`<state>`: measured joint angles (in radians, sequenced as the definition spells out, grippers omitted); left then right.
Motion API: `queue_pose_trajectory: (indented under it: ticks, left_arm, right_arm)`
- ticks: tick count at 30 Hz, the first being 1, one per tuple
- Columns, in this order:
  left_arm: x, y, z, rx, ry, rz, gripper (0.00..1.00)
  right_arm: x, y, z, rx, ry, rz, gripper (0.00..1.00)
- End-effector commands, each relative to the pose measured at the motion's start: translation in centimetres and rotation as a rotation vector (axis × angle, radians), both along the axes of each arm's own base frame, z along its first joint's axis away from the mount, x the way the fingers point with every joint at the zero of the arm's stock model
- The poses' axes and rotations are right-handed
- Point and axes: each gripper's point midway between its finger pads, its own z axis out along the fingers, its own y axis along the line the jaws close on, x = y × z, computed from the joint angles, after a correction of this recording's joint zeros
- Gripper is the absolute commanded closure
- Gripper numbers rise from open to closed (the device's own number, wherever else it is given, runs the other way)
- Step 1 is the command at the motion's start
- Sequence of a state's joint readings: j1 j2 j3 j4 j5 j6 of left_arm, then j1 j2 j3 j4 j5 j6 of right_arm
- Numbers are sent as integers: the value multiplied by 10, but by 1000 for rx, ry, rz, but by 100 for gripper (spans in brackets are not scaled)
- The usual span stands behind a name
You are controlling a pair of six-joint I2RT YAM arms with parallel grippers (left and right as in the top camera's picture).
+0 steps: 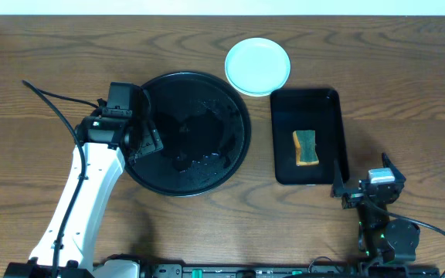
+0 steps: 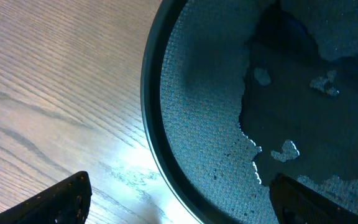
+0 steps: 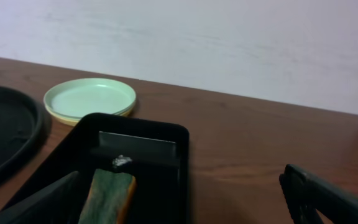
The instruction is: Clean dirty plates on tray and stack at the side
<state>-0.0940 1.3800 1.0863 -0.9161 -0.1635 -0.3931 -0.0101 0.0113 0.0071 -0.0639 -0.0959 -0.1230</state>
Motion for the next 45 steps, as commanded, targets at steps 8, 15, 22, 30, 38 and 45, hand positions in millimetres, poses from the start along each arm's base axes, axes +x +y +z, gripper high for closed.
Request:
queue_pose_trajectory:
  ticks: [8, 15, 22, 30, 38, 45]
  left_arm:
    - [-1, 3, 0, 9, 2, 8, 8]
    - [-1, 3, 0, 9, 2, 8, 7]
    - [-1, 3, 0, 9, 2, 8, 7]
    - [-1, 3, 0, 9, 2, 8, 7]
    - [-1, 3, 0, 9, 2, 8, 7]
    - [-4, 2, 15, 4, -50, 5, 7]
  right_arm:
    - [0, -8, -2, 41, 7, -48, 1]
    - [0, -8, -2, 41, 7, -48, 1]
    - [0, -9, -2, 41, 7, -49, 1]
    - [0, -9, -2, 41, 7, -49, 1]
    - [0, -8, -2, 41, 7, -48, 1]
    - [0, -8, -2, 41, 7, -48, 1]
